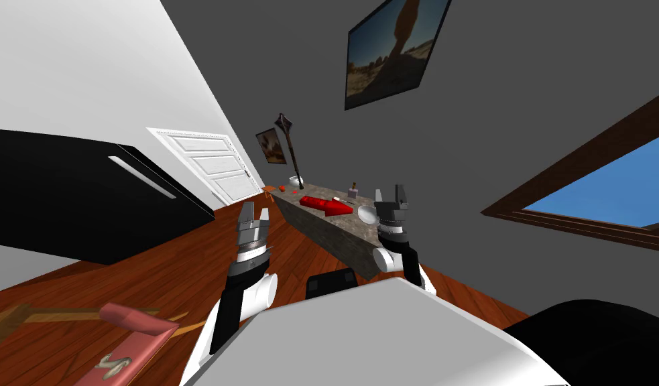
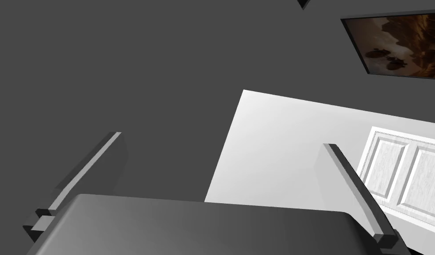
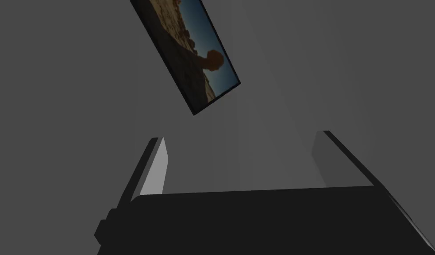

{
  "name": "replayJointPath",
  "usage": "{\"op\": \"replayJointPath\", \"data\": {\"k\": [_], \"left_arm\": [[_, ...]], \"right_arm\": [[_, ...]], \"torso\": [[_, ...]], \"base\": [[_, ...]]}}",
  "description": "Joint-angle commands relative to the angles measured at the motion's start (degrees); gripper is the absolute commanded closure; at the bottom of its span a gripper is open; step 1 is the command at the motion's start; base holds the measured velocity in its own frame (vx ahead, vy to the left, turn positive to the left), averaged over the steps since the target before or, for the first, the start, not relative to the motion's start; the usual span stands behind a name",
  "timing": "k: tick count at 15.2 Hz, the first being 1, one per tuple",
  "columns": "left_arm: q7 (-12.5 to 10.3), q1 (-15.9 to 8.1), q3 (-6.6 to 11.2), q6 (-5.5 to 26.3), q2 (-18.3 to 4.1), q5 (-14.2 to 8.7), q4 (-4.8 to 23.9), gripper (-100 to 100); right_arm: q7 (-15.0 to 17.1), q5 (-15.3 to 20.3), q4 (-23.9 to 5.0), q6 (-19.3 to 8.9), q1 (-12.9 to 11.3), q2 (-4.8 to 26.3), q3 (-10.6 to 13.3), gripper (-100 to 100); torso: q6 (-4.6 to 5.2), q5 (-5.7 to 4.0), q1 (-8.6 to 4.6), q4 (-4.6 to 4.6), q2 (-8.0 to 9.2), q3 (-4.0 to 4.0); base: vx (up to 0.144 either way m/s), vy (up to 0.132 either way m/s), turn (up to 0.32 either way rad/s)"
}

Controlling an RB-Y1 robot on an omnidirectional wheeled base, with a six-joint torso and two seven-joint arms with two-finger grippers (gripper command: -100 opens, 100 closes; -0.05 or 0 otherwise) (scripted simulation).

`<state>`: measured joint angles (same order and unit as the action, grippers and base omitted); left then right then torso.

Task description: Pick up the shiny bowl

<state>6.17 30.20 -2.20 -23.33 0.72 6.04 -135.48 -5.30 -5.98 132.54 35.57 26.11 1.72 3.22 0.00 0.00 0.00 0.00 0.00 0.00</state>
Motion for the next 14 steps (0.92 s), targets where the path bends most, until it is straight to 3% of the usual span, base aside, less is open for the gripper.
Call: {"op": "replayJointPath", "data": {"k": [1,14], "left_arm": [[0.0,0.0,0.0,0.0,0.0,0.0,0.0,0],[0.0,0.0,0.0,0.0,0.0,0.0,0.0,0]], "right_arm": [[-0.02,0.4,-0.57,-0.1,-0.18,1.85,-0.04,-100],[-0.38,5.12,-7.58,-1.04,-1.92,17.68,-0.22,-100]], "torso": [[0.0,0.0,0.0,0.0,0.0,0.0],[-0.01,0.01,0.06,0.0,0.0,0.0]], "base": [[0.0,0.0,0.0],[-0.006,0.017,0.023]]}}
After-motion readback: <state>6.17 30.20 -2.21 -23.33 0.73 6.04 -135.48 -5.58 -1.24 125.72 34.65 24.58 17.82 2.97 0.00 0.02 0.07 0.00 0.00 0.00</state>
